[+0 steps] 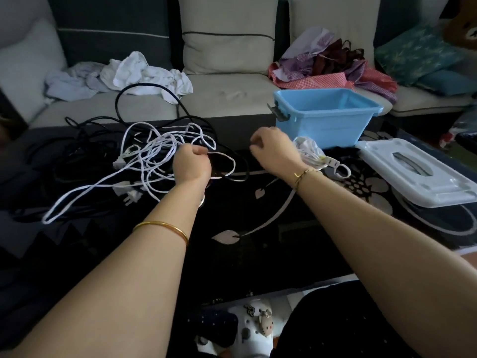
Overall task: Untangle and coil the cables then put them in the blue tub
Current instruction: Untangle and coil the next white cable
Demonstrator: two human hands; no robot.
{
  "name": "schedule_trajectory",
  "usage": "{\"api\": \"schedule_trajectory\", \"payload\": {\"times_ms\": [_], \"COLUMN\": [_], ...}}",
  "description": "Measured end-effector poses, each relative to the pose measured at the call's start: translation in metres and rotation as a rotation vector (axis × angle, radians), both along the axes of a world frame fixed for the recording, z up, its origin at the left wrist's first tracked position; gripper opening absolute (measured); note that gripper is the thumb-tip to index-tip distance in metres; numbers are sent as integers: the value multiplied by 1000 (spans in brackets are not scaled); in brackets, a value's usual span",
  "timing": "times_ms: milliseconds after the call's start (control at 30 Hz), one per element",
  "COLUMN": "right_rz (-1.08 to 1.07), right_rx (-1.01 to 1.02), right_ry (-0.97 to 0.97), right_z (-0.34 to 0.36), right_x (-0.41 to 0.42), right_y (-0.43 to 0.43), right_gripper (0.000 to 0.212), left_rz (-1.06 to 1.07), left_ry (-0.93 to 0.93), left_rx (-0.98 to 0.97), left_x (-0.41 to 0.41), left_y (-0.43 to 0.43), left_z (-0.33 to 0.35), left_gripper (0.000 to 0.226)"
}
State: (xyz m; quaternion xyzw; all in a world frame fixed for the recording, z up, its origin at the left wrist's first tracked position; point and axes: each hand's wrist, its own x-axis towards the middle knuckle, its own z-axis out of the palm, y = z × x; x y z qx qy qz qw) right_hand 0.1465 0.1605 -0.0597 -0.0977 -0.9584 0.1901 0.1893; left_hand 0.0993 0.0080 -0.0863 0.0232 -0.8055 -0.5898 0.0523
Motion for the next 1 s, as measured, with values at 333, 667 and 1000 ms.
{"api": "schedule_trajectory", "payload": {"times_ms": [333, 667, 1000], "right_rz": [234, 284, 9], "right_rx": [-174, 257, -412], "right_ry": [-179, -314, 258], "right_z": [-21, -37, 5], "right_x": [-41, -30, -20], "right_y": [-104, -125, -96], "right_gripper": [30, 23, 8], "left_rz": [-100, -196, 145], "left_ry": [36, 97, 371], "left_rx": [-666, -872, -641], "left_x": [2, 10, 3], "left_y": [-92, -97, -95], "left_z": [-19, -25, -7], "left_gripper": [27, 31, 12]}}
